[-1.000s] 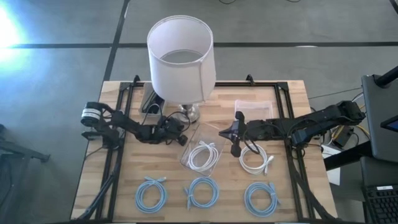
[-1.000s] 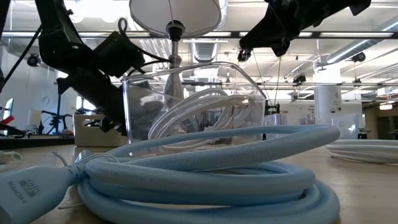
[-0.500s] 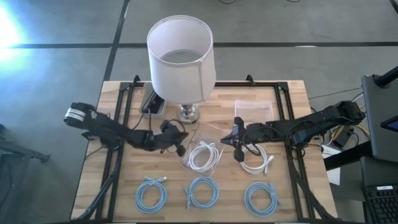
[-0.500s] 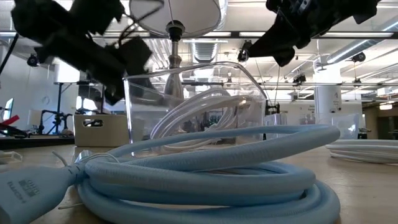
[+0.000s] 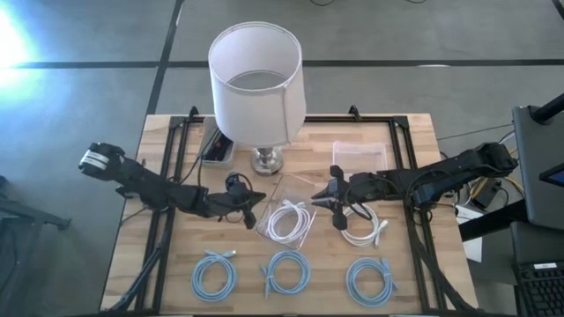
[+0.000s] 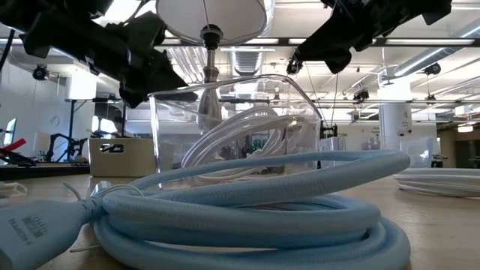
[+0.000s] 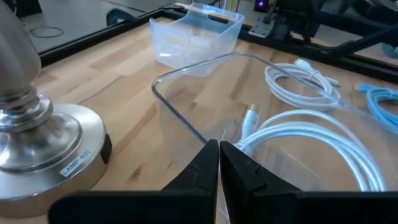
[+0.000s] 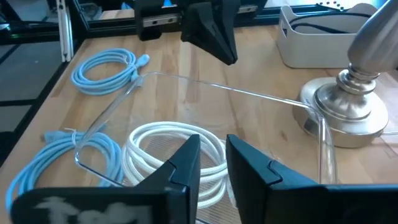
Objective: Pick & Place USB Port
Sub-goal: Put the white display cable into the transparent bin
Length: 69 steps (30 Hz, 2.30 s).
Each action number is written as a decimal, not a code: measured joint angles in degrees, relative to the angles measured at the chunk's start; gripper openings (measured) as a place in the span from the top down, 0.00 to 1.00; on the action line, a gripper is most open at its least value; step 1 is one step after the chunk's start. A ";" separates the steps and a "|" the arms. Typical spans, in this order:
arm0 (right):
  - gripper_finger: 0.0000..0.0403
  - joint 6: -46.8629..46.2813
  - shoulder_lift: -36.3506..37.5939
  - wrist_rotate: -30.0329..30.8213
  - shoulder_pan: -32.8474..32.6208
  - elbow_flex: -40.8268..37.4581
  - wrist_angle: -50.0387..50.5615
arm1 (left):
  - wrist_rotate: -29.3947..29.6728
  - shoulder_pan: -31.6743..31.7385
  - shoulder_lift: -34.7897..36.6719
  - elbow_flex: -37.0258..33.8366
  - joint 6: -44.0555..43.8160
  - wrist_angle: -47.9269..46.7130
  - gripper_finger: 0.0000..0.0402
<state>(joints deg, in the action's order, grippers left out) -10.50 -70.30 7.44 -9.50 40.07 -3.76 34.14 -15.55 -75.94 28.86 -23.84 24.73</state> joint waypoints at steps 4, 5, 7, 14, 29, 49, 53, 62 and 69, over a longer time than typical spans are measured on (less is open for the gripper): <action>0.74 0.00 0.00 -0.14 -0.02 0.00 0.08 | -0.01 -0.01 0.02 -0.02 -0.05 -0.90 0.95; 0.72 0.00 0.00 -0.42 -0.02 0.00 0.13 | -0.01 -0.04 0.02 -0.02 -0.05 -0.97 0.95; 0.69 0.24 0.00 -2.02 -0.02 0.00 0.67 | -0.01 -0.09 0.02 -0.02 -0.06 -1.33 0.95; 0.61 -8.22 0.02 -7.75 -2.69 0.02 8.34 | -0.01 -0.31 0.02 -0.02 -0.08 -1.79 0.95; 0.58 -38.41 -4.76 -2.98 -18.79 -3.28 29.43 | -0.01 -0.37 0.02 -0.07 -0.12 -3.19 0.95; 0.58 -36.57 -16.61 -1.16 -18.71 -3.54 27.72 | 0.01 -0.37 0.01 -0.09 0.93 -3.86 0.95; 0.65 -27.65 -15.91 0.46 -18.76 -3.69 27.81 | 0.01 -0.37 0.00 -0.09 0.93 -3.87 0.95; 0.92 -22.24 -14.73 -2.03 -18.47 -3.26 27.72 | 0.01 -0.37 0.00 -0.09 0.86 -4.33 0.95; 0.91 -22.03 -8.14 -8.54 -18.73 3.85 27.37 | 0.80 -0.37 0.00 -0.09 0.80 -4.36 0.95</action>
<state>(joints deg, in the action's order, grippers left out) -32.53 -78.44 -1.10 -28.23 43.93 23.61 34.94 -15.92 -75.94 28.77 -23.05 20.37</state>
